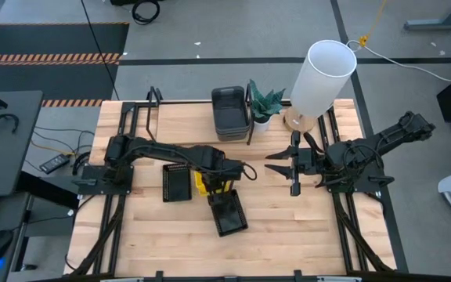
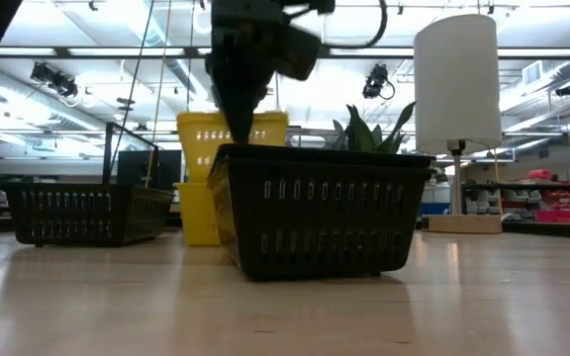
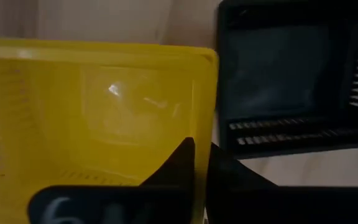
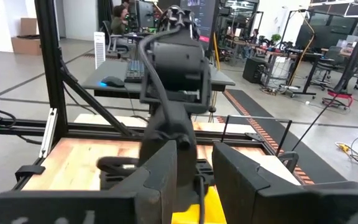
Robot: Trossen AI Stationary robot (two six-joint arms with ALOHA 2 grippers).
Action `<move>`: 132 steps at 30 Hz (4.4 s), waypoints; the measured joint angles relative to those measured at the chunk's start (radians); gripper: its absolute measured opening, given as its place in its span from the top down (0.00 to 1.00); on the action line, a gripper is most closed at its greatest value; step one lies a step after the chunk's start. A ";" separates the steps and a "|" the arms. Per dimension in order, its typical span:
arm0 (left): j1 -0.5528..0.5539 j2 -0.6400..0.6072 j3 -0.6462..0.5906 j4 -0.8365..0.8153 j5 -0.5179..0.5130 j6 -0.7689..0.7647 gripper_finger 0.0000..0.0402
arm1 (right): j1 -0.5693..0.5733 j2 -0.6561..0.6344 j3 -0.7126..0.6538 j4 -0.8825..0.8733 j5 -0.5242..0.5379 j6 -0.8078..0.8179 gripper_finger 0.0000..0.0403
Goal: Stack baskets on shelf by color
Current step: Stack the bottom yellow bins on top of the top yellow bin, then put the stacked yellow bins on the shelf
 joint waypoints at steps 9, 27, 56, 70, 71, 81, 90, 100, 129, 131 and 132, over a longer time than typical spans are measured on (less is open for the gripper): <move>0.041 0.000 -0.024 -0.025 -0.048 0.044 0.96 | 0.000 0.000 0.000 0.000 0.000 0.000 0.73; 0.016 0.008 -0.023 -0.041 -0.110 0.071 0.54 | 0.000 0.000 0.000 0.000 0.000 0.000 0.73; 0.003 0.140 -0.024 -0.034 -0.170 0.107 0.95 | 0.000 0.000 0.000 -0.003 0.000 0.000 0.73; -0.030 0.046 0.035 -0.248 -0.156 0.047 0.94 | 0.000 0.000 0.000 -0.001 0.000 0.000 0.73; -0.033 0.033 0.039 -0.252 -0.156 0.042 0.94 | 0.000 0.000 0.000 -0.001 0.000 0.000 0.73; 0.012 -0.054 0.042 -0.267 -0.234 0.064 0.94 | 0.000 0.000 0.000 0.004 0.000 0.000 0.73; 0.140 -0.053 0.041 -0.231 -0.246 0.182 0.94 | 0.000 0.000 0.000 -0.001 0.000 0.000 0.73; 0.264 -0.052 0.041 -0.228 -0.246 0.244 0.89 | 0.000 0.000 0.000 -0.017 0.000 0.000 0.73; 0.373 0.028 0.039 -0.082 -0.280 0.411 0.76 | 0.000 0.000 0.000 -0.023 0.003 0.003 0.73; 0.372 0.028 0.039 -0.083 -0.282 0.410 0.70 | 0.000 0.000 0.000 -0.023 0.003 0.003 0.73; 0.368 0.028 0.039 -0.087 -0.283 0.410 0.67 | 0.000 0.000 0.000 -0.024 0.003 0.003 0.73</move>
